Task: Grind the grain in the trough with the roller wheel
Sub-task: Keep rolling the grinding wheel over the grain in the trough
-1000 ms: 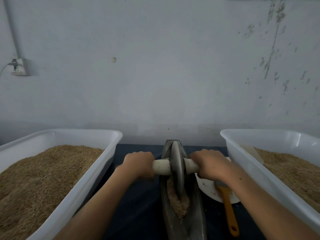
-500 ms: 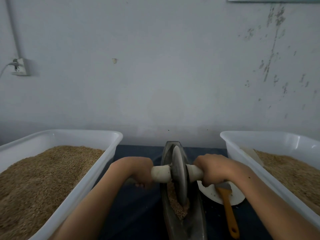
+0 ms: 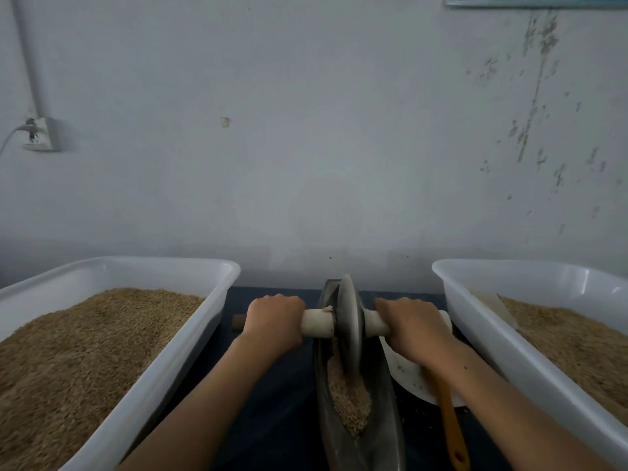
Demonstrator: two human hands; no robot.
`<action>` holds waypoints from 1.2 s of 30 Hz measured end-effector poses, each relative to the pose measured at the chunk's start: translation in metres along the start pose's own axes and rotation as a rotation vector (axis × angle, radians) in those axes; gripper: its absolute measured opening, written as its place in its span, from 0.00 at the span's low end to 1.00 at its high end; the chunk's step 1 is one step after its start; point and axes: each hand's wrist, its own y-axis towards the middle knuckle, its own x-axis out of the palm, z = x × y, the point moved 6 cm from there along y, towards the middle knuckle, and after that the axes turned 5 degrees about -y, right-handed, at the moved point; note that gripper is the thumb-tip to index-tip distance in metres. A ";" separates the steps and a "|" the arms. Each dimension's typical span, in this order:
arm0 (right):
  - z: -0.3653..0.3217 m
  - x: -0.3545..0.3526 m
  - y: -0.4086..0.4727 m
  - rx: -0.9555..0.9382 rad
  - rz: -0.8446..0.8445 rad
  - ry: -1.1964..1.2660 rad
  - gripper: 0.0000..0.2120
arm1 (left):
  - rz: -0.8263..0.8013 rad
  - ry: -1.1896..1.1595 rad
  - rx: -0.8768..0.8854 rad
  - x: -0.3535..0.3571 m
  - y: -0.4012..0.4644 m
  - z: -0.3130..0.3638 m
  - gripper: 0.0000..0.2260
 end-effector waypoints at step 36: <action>-0.002 0.000 -0.002 -0.087 -0.218 0.015 0.08 | -0.138 0.014 -0.007 0.002 -0.004 0.005 0.15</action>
